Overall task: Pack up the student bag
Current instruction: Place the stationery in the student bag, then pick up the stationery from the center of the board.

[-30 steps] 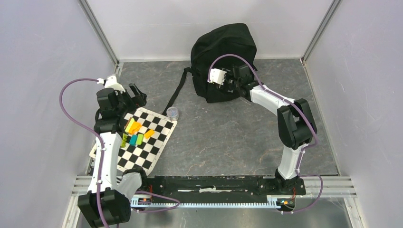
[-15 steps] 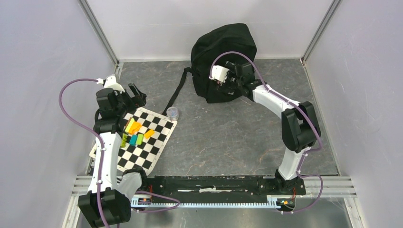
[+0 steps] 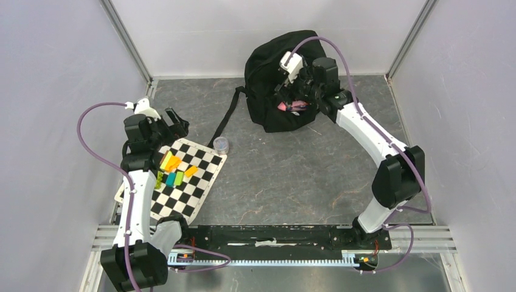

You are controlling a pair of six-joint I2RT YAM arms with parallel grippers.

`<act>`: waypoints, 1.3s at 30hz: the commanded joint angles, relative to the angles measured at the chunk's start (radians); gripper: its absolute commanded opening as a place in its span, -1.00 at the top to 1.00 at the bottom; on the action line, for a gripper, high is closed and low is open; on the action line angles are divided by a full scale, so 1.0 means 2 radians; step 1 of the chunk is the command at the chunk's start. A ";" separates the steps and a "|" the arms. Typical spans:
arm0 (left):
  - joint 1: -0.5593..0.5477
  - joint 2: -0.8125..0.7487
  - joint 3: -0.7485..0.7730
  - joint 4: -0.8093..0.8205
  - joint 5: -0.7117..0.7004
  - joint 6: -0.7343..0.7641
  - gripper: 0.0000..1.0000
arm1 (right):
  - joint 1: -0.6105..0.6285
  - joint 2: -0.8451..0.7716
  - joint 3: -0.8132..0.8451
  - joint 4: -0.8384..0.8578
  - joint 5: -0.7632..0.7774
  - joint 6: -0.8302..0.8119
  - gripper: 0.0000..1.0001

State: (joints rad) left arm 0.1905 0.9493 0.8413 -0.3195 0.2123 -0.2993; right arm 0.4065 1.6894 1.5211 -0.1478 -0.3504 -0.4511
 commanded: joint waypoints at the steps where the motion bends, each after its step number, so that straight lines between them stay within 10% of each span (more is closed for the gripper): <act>1: 0.004 -0.002 -0.002 0.024 0.023 -0.019 -0.99 | 0.056 -0.030 -0.051 0.030 -0.026 0.100 -0.96; 18: 0.004 -0.004 -0.003 0.014 -0.006 -0.011 -0.99 | 0.257 0.159 0.047 0.025 0.235 0.300 -0.96; 39: 0.004 -0.003 -0.004 0.017 0.007 -0.018 -0.99 | 0.291 0.371 0.245 -0.019 0.333 0.285 -0.96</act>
State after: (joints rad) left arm 0.1947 0.9508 0.8352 -0.3149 0.2134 -0.3065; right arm 0.9863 2.3943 1.9347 -0.2012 0.2592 0.1410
